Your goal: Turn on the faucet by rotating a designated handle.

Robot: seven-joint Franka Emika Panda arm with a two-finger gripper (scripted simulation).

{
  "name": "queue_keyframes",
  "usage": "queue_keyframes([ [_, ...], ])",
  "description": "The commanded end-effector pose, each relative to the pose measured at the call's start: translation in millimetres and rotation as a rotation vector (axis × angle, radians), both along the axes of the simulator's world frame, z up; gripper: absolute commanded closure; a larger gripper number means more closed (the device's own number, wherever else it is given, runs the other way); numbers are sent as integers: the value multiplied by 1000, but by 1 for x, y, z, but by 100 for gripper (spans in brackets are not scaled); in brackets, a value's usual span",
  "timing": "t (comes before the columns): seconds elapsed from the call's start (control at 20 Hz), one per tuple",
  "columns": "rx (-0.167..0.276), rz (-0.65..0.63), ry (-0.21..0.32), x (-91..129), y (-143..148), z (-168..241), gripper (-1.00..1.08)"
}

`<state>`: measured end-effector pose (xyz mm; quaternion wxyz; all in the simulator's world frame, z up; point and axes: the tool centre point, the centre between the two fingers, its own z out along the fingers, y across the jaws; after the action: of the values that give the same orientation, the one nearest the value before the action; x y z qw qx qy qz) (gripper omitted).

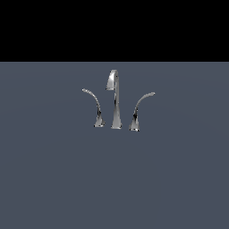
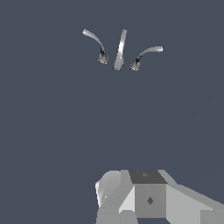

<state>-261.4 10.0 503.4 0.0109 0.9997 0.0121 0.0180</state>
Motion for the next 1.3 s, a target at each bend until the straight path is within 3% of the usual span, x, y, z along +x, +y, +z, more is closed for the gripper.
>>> queue_keyframes([
  [0.0,0,0,0,0,0,0,108],
  [0.65,4,-107,1,23,10,-20,108],
  [1.25,14,-386,2,86,26,-73,108],
])
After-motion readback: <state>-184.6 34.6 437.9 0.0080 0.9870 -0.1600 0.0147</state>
